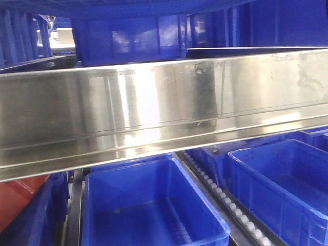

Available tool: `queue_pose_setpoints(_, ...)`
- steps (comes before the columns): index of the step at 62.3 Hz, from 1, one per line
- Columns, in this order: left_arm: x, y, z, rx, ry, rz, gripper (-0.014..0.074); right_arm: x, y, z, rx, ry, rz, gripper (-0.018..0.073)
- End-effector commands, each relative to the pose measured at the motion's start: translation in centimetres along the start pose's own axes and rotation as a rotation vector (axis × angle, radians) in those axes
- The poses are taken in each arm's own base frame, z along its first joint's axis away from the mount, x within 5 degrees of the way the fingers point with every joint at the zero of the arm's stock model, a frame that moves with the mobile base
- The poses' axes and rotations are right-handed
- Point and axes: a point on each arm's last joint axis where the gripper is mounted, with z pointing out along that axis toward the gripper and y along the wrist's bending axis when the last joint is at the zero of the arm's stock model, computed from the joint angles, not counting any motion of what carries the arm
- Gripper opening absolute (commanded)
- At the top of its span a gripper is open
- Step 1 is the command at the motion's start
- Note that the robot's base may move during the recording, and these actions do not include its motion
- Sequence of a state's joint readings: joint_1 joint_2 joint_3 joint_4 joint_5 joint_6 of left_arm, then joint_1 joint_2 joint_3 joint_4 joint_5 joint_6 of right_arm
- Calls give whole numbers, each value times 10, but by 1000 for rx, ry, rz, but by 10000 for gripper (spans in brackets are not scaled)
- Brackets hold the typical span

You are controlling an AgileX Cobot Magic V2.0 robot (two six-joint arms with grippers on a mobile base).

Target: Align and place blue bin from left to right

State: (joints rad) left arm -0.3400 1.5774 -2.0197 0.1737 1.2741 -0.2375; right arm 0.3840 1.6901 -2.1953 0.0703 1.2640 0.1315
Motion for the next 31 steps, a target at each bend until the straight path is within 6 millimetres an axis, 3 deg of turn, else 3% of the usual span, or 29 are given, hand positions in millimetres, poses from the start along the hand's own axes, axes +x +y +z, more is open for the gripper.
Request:
queue_pose_setpoints(1, -8, -2, -14, 33, -104, 23, -9, -11, 2, -18, -10, -140, -32, -68)
queue_pose_setpoints(31, -8, -2, -14, 33, -105, 23, -9, -11, 2, -18, -10, -140, -32, -68)
